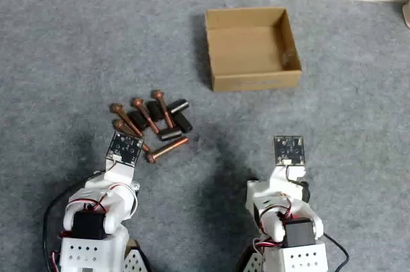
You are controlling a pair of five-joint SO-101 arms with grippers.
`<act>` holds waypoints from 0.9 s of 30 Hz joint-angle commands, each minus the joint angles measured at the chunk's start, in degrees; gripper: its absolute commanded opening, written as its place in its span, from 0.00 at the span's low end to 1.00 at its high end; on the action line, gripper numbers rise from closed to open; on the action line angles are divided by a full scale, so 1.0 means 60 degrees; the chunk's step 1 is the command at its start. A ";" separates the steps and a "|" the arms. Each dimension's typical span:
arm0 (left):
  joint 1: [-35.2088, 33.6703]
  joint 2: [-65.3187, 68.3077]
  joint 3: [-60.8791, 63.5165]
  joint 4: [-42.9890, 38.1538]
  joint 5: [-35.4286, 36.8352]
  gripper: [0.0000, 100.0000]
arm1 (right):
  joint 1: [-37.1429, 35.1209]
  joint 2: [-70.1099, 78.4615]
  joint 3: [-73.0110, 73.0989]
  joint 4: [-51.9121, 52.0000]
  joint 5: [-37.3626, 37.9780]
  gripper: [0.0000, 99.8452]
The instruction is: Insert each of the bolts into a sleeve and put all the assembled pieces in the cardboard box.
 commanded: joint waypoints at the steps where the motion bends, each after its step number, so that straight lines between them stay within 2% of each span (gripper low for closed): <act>1: -0.0022 -0.0066 0.0212 0.0059 0.0059 0.01 | 0.0081 -0.0066 0.0916 0.0066 0.0059 0.41; 8: -0.0125 -0.0081 -0.0183 0.0073 0.0044 0.01 | 0.0081 -0.0066 0.0916 0.0066 0.0059 0.41; 13: -0.1678 -0.0081 -0.0828 -0.0103 0.0044 0.01 | 0.0081 -0.0066 0.0916 0.0066 0.0059 0.41; 17: -0.2176 -0.0081 -0.2088 -0.0894 0.0044 0.01 | 0.0081 -0.0066 0.0916 0.0066 0.0059 0.41; 22: -0.1927 -0.0081 -0.2864 -0.1304 -0.0322 0.01 | 0.0081 -0.0066 0.0916 0.0066 0.0059 0.41; 27: -0.1722 -0.0022 -0.2850 -0.2828 -0.0293 0.01 | 0.0081 -0.0066 0.0916 0.0066 0.0059 0.41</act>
